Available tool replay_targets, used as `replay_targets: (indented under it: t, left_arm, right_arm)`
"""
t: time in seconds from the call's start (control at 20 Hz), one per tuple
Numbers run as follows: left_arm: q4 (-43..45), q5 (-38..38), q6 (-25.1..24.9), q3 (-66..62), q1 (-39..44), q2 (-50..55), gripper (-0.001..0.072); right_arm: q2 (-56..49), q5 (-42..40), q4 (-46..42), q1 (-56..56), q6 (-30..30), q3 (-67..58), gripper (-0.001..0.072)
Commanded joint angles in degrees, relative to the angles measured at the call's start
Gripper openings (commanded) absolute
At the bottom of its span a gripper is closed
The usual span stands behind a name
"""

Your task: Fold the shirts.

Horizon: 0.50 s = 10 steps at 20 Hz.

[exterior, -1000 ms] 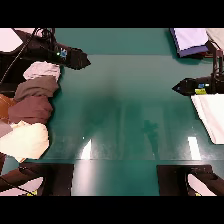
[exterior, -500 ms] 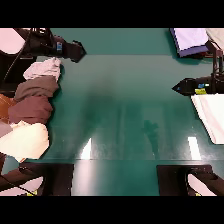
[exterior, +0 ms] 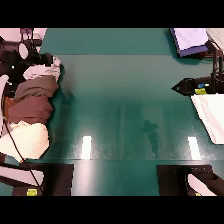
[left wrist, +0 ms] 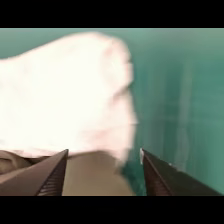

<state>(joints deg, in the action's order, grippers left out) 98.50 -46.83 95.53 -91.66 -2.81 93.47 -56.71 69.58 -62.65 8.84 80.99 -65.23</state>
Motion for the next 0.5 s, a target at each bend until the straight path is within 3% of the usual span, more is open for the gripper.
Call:
replay_targets:
  t: [0.0,0.3,0.35,0.4,0.45]
  left_arm:
    - [0.3,5.2,0.5,0.0,-4.5,8.2,0.0555]
    - [0.3,10.1,0.5,-0.3,-5.1,12.2,0.0550]
    - [0.2,9.0,0.5,-1.0,-5.1,12.0,0.0402]
    - [0.2,7.5,0.5,-2.3,-5.1,11.8,0.0121]
    - [0.3,5.3,0.5,-4.4,-5.1,11.5,0.0031]
  right_arm:
    - [0.0,0.1,0.1,0.0,0.0,0.0,0.0014]
    - [0.0,0.0,0.2,0.0,0.0,0.0,0.0014]
    - [0.0,0.0,0.2,0.0,0.0,0.0,0.0014]
    - [0.0,0.0,0.2,0.0,0.0,0.0,0.0014]
    - [0.0,0.0,0.2,0.0,0.0,0.0,0.0014]
